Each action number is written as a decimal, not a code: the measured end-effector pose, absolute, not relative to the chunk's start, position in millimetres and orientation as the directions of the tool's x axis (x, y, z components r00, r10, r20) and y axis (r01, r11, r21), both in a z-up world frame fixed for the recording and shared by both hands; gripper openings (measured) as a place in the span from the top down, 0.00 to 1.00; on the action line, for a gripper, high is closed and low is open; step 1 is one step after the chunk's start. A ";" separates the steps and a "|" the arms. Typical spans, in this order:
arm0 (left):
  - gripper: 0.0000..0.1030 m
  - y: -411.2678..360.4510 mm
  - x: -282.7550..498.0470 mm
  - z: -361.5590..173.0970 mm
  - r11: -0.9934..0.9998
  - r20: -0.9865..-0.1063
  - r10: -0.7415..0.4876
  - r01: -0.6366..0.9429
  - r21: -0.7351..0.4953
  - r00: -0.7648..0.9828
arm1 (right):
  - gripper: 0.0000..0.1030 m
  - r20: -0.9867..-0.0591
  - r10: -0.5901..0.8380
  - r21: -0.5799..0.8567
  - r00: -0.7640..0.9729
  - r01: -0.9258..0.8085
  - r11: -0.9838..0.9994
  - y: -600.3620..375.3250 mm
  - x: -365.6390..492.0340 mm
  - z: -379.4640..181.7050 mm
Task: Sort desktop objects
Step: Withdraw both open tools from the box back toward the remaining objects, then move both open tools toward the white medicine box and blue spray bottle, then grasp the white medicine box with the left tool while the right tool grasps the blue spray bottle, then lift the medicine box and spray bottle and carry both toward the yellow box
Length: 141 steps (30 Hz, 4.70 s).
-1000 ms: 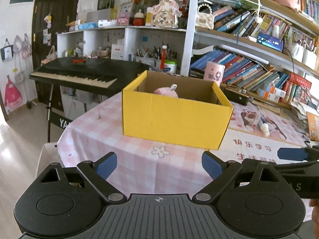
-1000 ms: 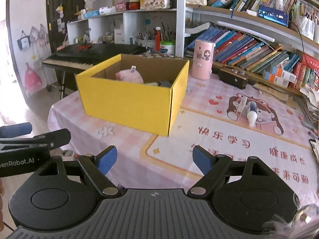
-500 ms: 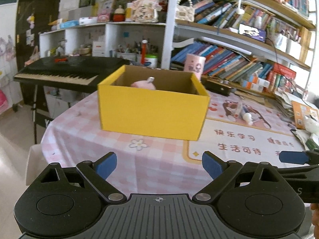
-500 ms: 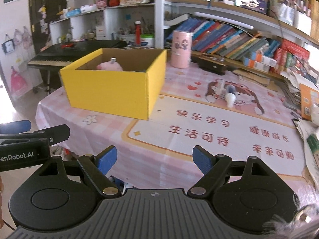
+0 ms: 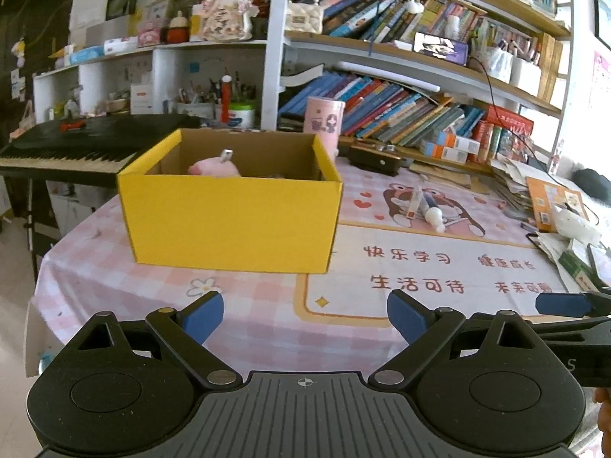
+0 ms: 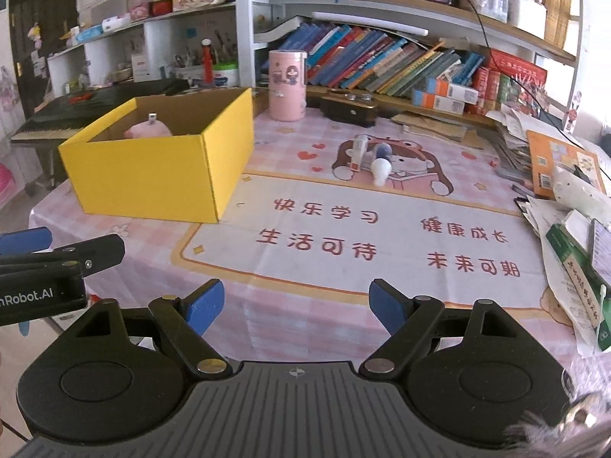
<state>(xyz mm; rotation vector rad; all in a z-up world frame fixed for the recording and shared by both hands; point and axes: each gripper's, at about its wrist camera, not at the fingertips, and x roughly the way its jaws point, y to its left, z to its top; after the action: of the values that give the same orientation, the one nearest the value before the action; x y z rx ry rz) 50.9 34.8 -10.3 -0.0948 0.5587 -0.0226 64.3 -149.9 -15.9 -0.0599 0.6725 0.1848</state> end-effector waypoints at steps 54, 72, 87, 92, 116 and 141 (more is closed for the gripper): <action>0.09 -142.0 245.3 -17.1 1.000 -0.561 -0.006 0.004 -0.005 0.828 | 0.20 -0.604 0.189 0.065 0.774 -0.188 0.980 -324.5 277.5 -11.4; 0.36 -154.8 323.7 -37.9 1.000 -0.565 -0.011 0.019 0.008 0.825 | 0.21 -0.628 0.175 0.063 0.758 -0.174 0.983 -336.5 322.1 -22.8; 0.80 -155.3 383.6 -73.2 0.999 -0.673 -0.027 -0.007 -0.047 0.739 | 0.22 -0.662 0.188 0.068 0.725 -0.192 0.979 -336.6 338.3 -31.0; 0.88 -139.9 375.6 -67.8 0.998 -0.664 -0.021 -0.026 -0.060 0.747 | 0.22 -0.672 0.222 0.082 0.706 -0.227 0.971 -324.3 350.5 -35.7; 0.88 -80.1 262.3 -1.6 0.966 -0.577 0.034 -0.174 -0.190 0.816 | 0.69 -0.739 0.259 0.022 0.622 -0.362 0.932 -239.5 424.3 -85.2; 0.88 -70.4 216.9 13.0 0.957 -0.498 -0.063 -0.090 -0.277 0.865 | 0.71 -0.659 0.421 0.193 0.623 -0.401 0.895 -275.0 323.0 -3.3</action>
<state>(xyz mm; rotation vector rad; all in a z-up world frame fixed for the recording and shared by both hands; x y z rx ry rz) 216.9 -70.4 13.0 -0.2984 0.5273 0.0143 323.0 -275.0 -3.3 0.0283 0.7638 0.4723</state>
